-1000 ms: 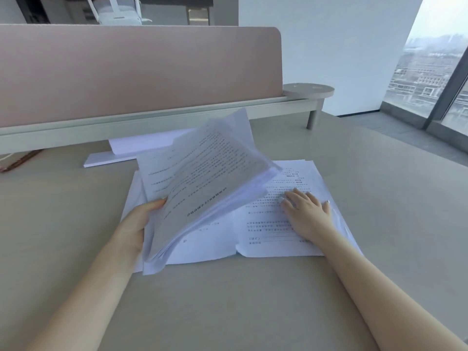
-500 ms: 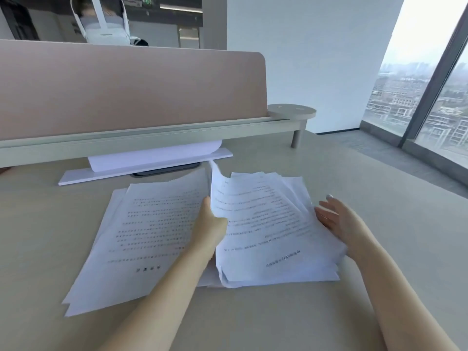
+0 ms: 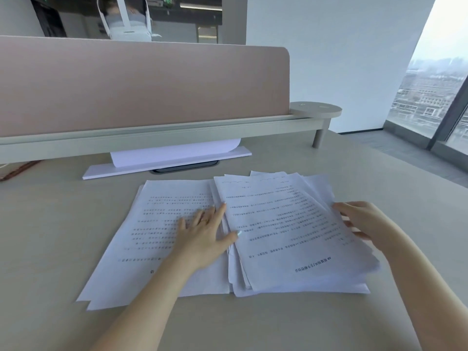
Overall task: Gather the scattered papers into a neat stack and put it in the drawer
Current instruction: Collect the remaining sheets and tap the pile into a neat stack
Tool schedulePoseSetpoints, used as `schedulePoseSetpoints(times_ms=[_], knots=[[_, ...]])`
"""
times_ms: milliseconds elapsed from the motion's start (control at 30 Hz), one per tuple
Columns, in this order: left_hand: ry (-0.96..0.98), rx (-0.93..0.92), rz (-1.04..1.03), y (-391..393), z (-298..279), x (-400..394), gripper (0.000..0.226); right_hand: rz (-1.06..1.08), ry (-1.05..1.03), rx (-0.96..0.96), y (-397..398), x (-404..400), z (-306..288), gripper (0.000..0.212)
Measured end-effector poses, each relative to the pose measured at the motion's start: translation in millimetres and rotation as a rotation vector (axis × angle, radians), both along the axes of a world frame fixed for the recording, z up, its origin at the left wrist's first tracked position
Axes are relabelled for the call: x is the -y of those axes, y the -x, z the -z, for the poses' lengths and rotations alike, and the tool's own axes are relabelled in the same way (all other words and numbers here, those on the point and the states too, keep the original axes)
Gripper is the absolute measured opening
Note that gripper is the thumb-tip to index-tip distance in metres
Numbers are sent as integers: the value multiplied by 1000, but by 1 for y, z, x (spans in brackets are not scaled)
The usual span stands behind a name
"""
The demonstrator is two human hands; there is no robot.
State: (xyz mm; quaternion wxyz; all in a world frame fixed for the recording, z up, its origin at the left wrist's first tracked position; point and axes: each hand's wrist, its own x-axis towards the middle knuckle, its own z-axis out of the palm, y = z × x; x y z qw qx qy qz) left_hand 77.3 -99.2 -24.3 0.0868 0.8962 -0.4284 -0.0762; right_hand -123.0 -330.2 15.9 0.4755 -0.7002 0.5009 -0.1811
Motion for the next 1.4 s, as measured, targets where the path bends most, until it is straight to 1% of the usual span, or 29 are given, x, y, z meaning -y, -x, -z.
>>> schedulePoseSetpoints(times_ms=[33,133,200,267,333,367,467,600,633,767,867,933,967,1067,1100,1133,1200,1233,1267,1300,1400], knots=[[-20,12,8,1,0,0,72,-9,19,-27,-3,1,0,42],[-54,22,18,2,0,0,69,-42,111,-143,-14,-5,4,27],[-59,23,22,2,0,0,69,-63,168,-180,-19,-8,8,21],[-64,24,20,2,0,1,69,-73,184,-185,-18,-8,9,22],[-69,23,16,1,1,1,68,-77,169,-167,-16,-6,7,29],[-70,20,15,1,1,2,68,-84,159,-153,-14,-6,4,29],[-68,16,11,3,0,1,68,-133,87,-81,-11,-6,-4,24],[-65,16,-2,6,0,1,67,-164,-196,149,-10,-7,-7,22],[-68,18,-6,6,1,1,66,-162,-229,185,-10,-8,-6,24],[-64,28,-21,8,2,1,65,-124,-192,196,-13,-9,-1,22],[-46,27,-35,8,4,0,64,-143,-279,186,-8,-7,3,17],[3,27,-40,8,5,0,62,-164,-288,171,-5,-8,5,10],[61,8,-37,9,5,-1,62,-170,-261,156,-5,-8,6,11],[357,-173,-116,2,-5,-12,58,-140,-164,137,-7,-7,9,20],[404,-178,-163,-6,-8,-21,59,-119,-150,156,-6,-5,9,21],[379,-112,-207,-15,-11,-31,59,-87,-146,177,-3,-2,8,23],[198,30,-309,-38,-10,-59,61,-21,-165,262,4,6,7,29],[108,52,-365,-46,-8,-73,61,9,-183,321,6,10,7,29],[48,55,-419,-52,-6,-85,61,37,-200,391,8,9,4,27],[40,37,-450,-54,-4,-94,60,58,-213,462,8,10,3,26],[63,12,-427,-53,-3,-99,60,73,-288,674,3,9,4,32]])
